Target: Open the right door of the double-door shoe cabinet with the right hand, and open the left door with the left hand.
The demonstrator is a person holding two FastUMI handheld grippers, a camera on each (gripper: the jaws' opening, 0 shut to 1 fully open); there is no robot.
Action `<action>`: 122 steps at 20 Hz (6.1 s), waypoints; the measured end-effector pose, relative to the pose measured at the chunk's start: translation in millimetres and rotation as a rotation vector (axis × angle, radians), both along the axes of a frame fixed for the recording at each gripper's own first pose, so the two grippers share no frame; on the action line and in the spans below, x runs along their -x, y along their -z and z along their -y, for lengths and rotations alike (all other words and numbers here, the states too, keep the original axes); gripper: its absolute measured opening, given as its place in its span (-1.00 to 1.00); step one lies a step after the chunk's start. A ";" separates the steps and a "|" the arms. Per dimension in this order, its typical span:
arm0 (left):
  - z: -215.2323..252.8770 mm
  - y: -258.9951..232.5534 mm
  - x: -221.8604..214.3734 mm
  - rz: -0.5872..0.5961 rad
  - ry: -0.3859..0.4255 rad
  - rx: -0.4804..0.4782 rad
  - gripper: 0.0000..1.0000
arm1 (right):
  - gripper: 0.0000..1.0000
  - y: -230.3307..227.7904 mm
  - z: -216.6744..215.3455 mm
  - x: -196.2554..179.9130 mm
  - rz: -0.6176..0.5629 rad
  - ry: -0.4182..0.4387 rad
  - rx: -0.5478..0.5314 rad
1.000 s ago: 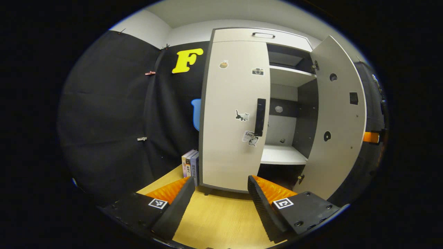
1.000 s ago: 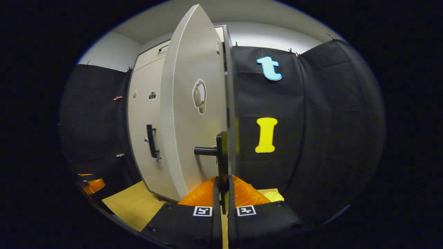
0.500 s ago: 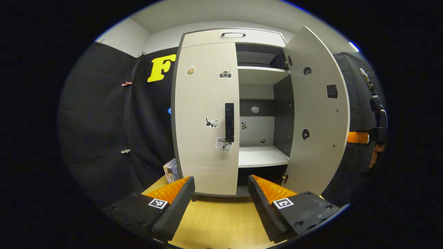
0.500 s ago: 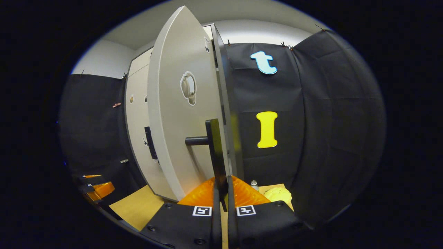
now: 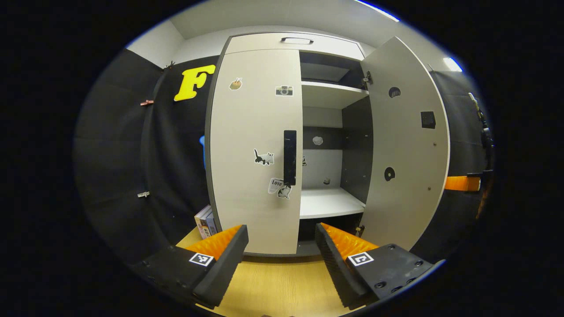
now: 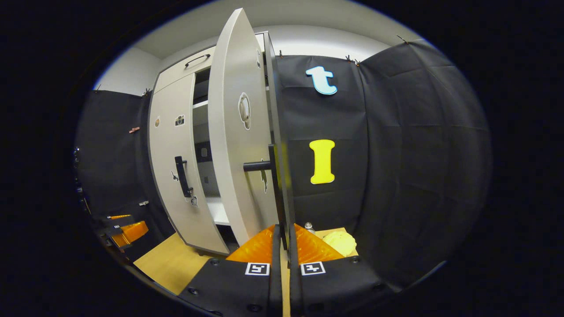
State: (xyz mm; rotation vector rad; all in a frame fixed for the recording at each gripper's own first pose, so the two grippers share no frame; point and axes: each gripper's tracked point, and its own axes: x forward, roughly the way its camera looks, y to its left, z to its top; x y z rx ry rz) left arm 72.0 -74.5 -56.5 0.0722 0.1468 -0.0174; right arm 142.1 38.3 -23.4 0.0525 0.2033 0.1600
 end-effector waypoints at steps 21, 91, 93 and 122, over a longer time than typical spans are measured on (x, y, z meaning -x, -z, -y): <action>22.2 -59.4 -177.9 0.133 0.129 -0.037 0.89 | 1.00 51.0 30.9 127.3 0.000 0.368 0.033; -212.8 -64.7 -9.6 0.171 -0.038 -0.010 -0.89 | 0.97 63.6 -89.1 192.5 -0.009 0.108 0.067; -228.2 -64.7 -13.7 0.150 -0.013 0.042 -0.90 | 0.97 62.7 -80.8 190.4 -0.009 0.122 0.085; -112.6 -54.2 116.7 0.108 -0.067 -0.063 -0.09 | 0.96 2.6 -126.7 130.5 0.186 0.067 0.018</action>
